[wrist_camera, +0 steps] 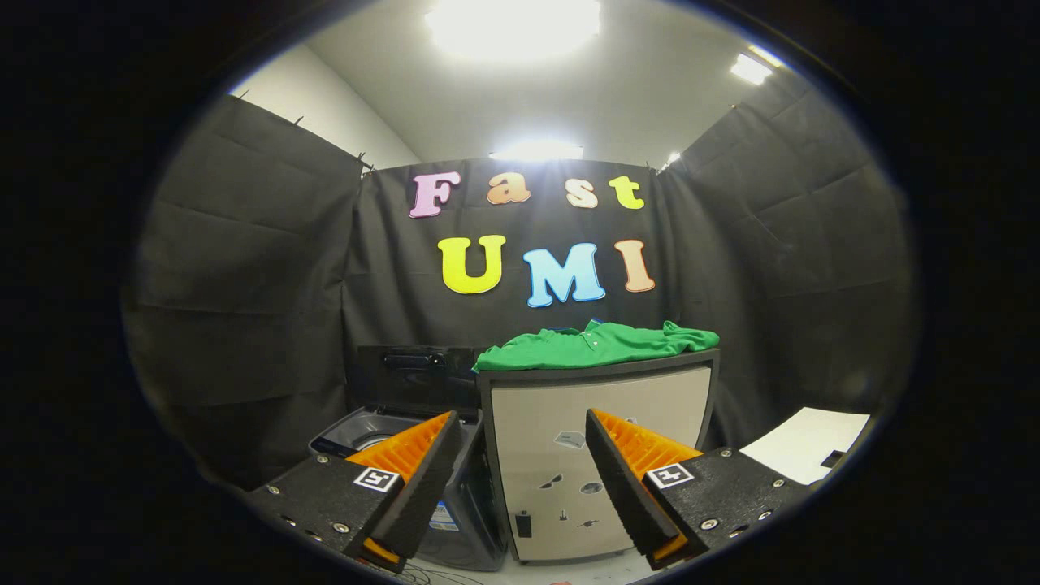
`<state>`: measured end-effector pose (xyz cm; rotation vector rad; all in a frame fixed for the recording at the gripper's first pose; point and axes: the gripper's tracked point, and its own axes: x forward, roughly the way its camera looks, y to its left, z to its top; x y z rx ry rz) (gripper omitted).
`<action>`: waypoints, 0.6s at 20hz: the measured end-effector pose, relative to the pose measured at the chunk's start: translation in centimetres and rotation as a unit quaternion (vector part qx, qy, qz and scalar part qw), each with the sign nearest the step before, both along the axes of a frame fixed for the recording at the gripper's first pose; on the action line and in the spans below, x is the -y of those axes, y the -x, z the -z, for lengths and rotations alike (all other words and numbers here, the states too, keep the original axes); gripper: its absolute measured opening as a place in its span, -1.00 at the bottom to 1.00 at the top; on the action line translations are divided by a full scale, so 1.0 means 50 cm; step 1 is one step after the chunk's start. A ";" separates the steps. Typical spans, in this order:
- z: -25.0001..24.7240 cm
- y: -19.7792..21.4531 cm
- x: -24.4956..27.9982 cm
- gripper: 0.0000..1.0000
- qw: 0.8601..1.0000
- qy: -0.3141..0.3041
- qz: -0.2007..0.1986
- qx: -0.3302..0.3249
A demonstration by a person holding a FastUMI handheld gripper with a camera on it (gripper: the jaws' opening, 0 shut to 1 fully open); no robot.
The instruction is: Put the clothes into the washing machine and then close the washing machine lid.
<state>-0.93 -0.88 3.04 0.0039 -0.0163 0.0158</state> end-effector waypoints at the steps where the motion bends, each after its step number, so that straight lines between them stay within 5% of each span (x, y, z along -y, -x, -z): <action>1: -0.013 -0.005 0.008 0.90 1.000 0.002 0.002 0.004; 12: -0.133 -0.142 0.065 0.89 1.000 -0.010 0.009 0.010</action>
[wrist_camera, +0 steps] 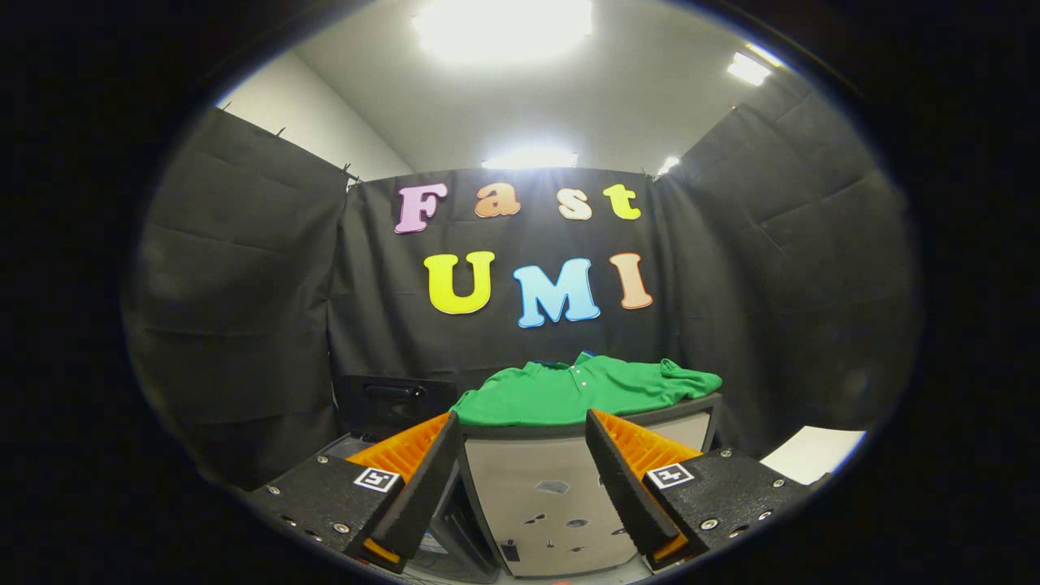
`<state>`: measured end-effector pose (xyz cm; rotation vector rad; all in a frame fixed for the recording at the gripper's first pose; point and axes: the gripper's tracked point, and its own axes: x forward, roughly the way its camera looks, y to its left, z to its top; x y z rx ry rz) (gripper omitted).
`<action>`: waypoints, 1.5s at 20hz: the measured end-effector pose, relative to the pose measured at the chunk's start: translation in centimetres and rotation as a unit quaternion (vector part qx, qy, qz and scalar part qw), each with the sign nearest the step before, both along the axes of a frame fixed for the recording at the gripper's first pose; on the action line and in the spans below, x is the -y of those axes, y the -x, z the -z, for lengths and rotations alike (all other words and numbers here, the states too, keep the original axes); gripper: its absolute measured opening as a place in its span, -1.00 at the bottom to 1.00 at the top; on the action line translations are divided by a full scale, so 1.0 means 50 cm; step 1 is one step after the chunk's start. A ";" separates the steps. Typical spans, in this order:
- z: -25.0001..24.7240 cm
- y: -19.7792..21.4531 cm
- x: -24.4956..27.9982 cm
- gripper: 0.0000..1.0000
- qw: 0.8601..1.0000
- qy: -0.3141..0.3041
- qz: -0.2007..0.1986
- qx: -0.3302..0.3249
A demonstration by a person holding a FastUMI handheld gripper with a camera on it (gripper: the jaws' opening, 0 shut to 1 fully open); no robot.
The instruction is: Put the clothes into the washing machine and then close the washing machine lid.
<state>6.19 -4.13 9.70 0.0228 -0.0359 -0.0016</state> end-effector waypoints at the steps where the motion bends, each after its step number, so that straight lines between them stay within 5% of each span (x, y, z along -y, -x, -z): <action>1: -0.008 -0.017 0.004 0.89 1.000 0.000 0.001 -0.002; 15: -0.097 -0.255 0.054 0.89 1.000 0.006 -0.017 -0.023; 30: -0.021 -0.487 0.118 0.90 0.988 0.019 -0.023 -0.151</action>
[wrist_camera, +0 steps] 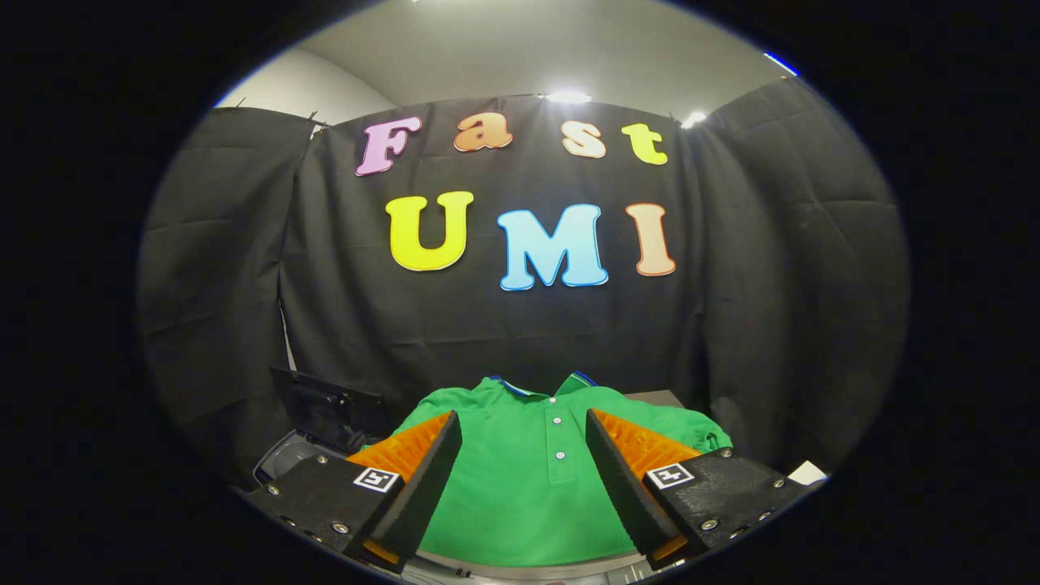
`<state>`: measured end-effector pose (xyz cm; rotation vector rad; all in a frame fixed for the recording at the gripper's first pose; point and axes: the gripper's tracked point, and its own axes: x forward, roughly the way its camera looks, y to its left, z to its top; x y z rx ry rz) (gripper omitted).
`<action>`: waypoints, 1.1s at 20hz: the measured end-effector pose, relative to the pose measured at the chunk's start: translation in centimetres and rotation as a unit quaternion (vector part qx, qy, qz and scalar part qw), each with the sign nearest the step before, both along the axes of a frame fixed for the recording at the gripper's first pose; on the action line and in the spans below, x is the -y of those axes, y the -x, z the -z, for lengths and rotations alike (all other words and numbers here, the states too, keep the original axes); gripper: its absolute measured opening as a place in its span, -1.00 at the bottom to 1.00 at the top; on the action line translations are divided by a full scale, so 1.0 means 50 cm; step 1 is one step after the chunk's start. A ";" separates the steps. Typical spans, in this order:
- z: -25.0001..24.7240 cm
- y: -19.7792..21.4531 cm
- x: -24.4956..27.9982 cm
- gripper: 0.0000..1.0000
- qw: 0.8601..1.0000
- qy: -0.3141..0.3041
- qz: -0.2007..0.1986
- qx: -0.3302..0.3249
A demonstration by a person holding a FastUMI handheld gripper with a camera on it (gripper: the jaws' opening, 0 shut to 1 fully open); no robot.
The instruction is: Put the clothes into the washing machine and then close the washing machine lid.
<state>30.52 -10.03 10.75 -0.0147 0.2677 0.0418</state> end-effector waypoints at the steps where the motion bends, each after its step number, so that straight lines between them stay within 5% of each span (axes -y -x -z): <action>1: 0.012 -0.013 0.001 0.90 1.000 -0.002 -0.004 -0.016; 13: 0.117 -0.168 0.034 0.90 0.992 0.020 0.005 -0.125; 22: 0.193 -0.185 0.056 0.90 0.976 -0.004 0.004 -0.219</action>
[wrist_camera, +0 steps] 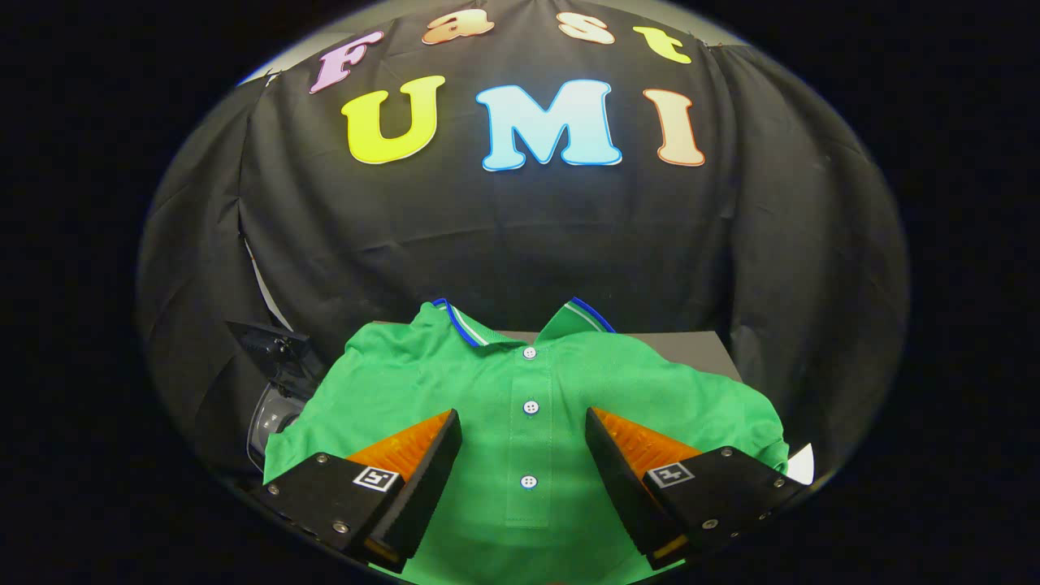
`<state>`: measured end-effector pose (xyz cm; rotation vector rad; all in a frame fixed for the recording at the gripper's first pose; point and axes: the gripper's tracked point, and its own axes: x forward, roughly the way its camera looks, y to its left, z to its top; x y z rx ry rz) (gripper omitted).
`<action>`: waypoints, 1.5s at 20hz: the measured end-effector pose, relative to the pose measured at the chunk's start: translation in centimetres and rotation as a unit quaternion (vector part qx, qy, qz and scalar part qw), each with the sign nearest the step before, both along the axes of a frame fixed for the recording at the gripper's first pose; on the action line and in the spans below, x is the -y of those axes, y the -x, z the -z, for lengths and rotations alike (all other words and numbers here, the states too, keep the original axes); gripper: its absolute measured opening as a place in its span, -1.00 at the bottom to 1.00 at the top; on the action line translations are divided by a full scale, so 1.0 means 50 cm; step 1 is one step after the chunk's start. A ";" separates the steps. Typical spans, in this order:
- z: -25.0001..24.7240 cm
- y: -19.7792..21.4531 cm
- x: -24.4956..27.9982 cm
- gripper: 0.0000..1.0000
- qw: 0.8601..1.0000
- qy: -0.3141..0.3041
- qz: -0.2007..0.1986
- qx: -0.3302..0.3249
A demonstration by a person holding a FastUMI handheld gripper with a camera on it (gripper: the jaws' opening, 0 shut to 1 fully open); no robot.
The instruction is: Put the clothes into the washing machine and then close the washing machine lid.
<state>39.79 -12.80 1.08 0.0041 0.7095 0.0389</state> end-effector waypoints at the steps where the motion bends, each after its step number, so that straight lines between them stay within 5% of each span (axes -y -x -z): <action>1: 0.008 0.003 0.004 0.90 1.000 -0.003 0.002 -0.008; 7: 0.019 0.011 0.001 0.88 0.999 0.025 -0.024 -0.017; 10: 0.020 0.010 -0.002 0.71 0.999 0.019 -0.021 -0.021; 16: 0.011 0.019 -0.027 -0.59 0.999 -0.003 -0.040 -0.024; 21: -0.008 0.021 -0.030 -0.98 0.999 -0.001 -0.037 0.004; 30: -0.166 0.013 -0.105 -0.99 0.992 -0.054 -0.030 0.114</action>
